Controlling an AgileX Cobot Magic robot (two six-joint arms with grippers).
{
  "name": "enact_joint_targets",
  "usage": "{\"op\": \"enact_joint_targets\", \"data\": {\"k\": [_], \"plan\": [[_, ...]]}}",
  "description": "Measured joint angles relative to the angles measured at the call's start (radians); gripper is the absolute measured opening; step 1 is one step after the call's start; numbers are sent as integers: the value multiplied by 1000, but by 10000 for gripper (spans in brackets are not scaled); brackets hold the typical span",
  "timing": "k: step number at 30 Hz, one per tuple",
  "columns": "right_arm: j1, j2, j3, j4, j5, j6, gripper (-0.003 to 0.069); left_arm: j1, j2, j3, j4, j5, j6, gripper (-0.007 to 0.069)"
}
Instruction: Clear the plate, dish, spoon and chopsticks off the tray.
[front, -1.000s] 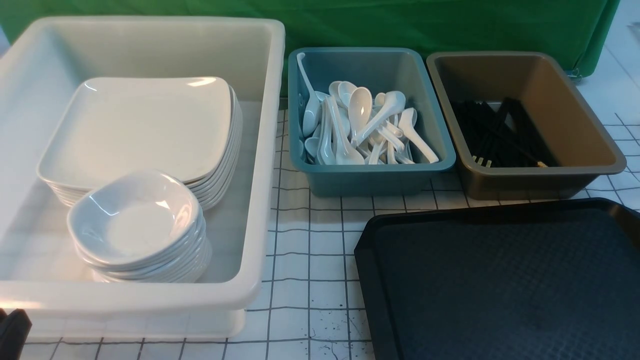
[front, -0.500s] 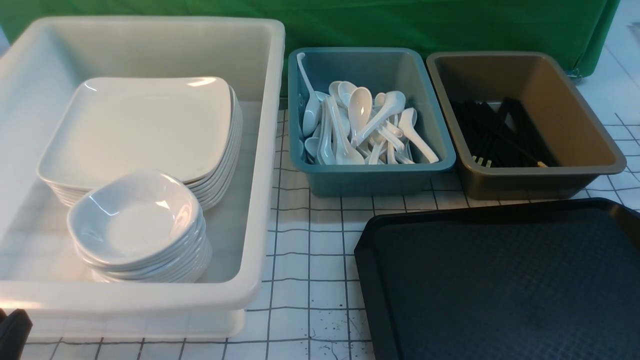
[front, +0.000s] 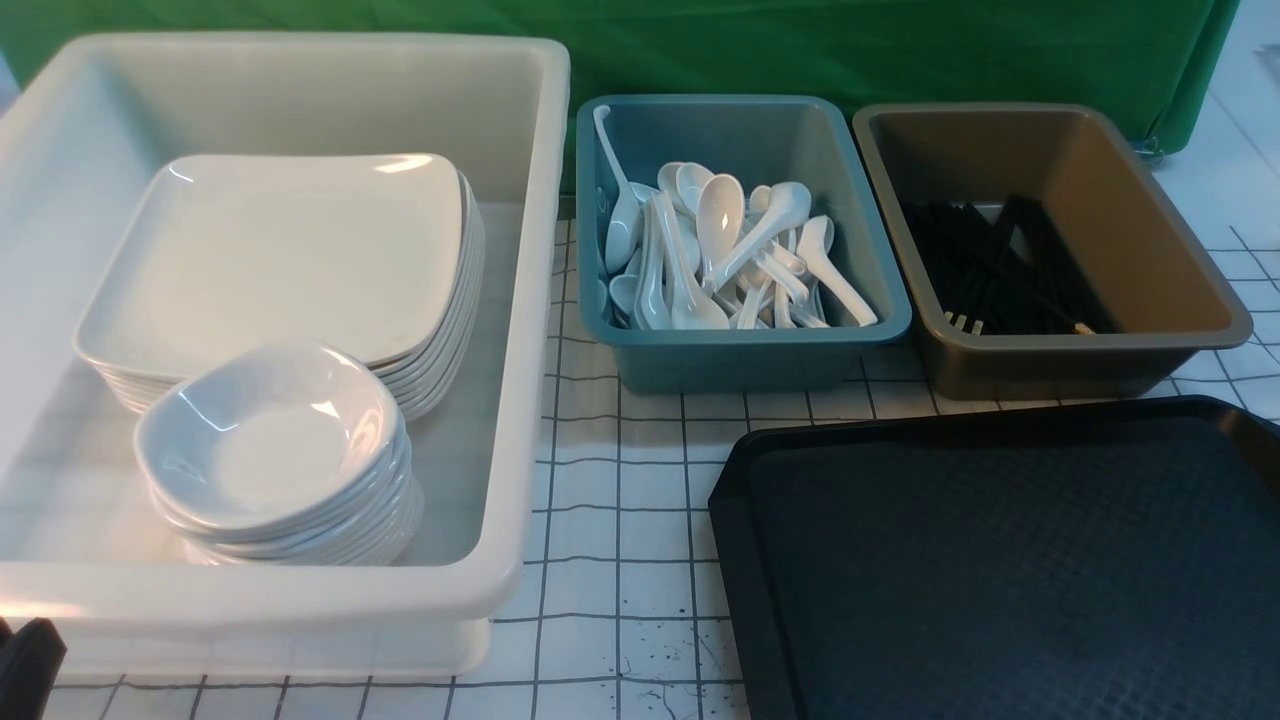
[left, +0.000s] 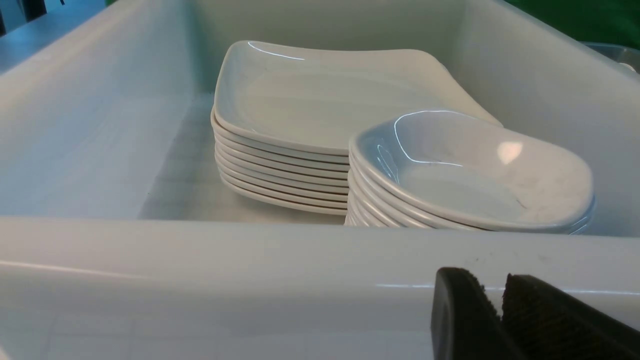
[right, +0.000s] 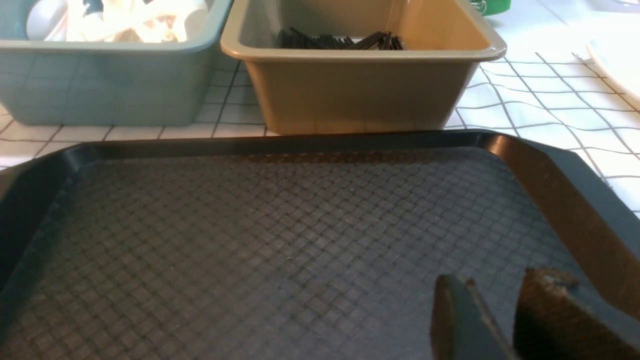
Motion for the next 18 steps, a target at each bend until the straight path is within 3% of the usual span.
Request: {"op": "enact_joint_targets", "data": {"k": [18], "plan": [[0, 0, 0, 0, 0, 0, 240, 0, 0, 0, 0, 0, 0, 159]]}}
